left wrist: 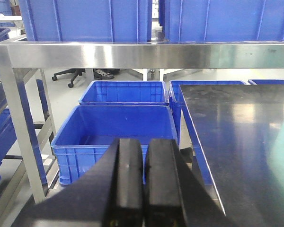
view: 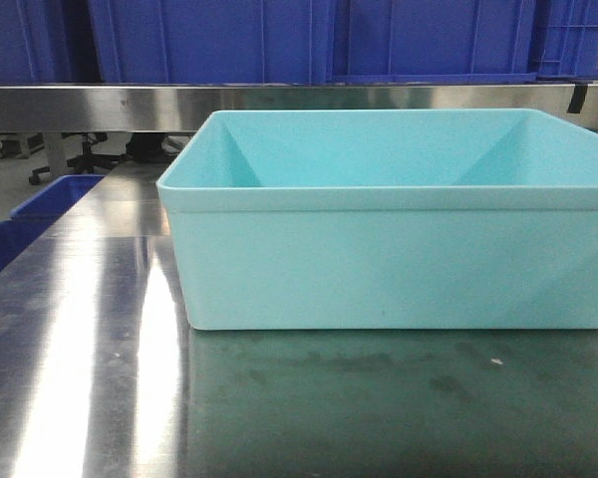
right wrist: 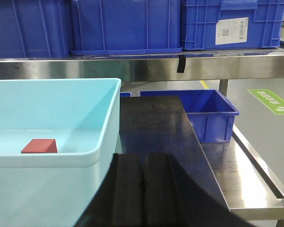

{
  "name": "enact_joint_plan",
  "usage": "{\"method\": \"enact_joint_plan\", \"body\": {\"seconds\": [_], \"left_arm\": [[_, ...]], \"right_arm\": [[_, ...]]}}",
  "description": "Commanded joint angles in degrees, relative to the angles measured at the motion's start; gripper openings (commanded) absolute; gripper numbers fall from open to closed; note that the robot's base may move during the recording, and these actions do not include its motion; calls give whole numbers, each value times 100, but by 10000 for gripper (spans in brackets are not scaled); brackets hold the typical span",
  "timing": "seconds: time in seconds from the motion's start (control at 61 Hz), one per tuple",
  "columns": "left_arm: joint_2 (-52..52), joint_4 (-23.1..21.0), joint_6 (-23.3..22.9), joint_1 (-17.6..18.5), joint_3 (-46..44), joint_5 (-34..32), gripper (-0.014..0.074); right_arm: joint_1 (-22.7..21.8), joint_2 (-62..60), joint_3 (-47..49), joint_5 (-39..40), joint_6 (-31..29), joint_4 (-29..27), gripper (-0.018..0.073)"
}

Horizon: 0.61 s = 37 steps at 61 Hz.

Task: Pick red cube and place on left shelf
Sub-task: 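Move the right gripper above the red cube in the teal tub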

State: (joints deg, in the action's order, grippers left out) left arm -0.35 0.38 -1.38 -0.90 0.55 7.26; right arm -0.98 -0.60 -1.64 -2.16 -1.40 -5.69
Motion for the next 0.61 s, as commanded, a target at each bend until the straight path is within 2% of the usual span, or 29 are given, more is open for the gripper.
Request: {"method": "enact_joint_plan", "body": {"seconds": [0.0,0.591], "left_arm": [[-85,-38,-5,55,132,-500,102],[-85,-38,-5,55,132,-500,102]], "right_arm": [[-33,-122,90,505,-28,39,43],[-33,-122,97,674,-28,39,43]]}}
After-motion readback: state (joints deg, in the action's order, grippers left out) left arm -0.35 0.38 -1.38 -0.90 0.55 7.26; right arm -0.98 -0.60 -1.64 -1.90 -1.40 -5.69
